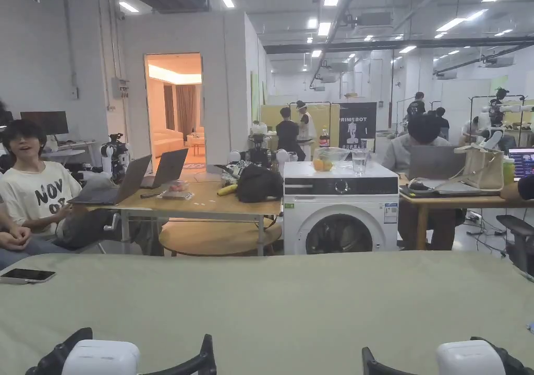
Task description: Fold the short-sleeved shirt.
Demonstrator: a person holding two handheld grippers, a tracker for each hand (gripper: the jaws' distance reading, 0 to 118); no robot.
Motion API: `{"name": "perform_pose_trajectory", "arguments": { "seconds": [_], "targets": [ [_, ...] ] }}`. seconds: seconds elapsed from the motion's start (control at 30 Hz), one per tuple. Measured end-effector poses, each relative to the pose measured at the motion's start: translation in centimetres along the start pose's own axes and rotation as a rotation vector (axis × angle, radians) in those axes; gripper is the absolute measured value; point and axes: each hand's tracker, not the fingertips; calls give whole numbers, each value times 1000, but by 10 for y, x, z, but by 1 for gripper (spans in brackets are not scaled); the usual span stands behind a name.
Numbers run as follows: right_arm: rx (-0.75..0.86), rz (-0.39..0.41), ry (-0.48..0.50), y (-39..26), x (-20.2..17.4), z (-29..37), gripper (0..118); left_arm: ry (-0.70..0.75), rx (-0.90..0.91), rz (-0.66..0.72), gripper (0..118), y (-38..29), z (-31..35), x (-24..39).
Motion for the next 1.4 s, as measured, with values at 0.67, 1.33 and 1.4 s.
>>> {"name": "perform_pose_trajectory", "arguments": {
  "seconds": [0.67,1.33,1.4],
  "targets": [
    [11,16,13,2,-1,1,118,33,-18,-24,118,-3,-1,-2],
    [-17,45,40,-11,-1,-32,118,10,-23,73,118,-16,-31,-22],
    [-33,28,28,-12,0,-36,118,-18,-46,69,118,-17,-35,-23]
  ]
}}
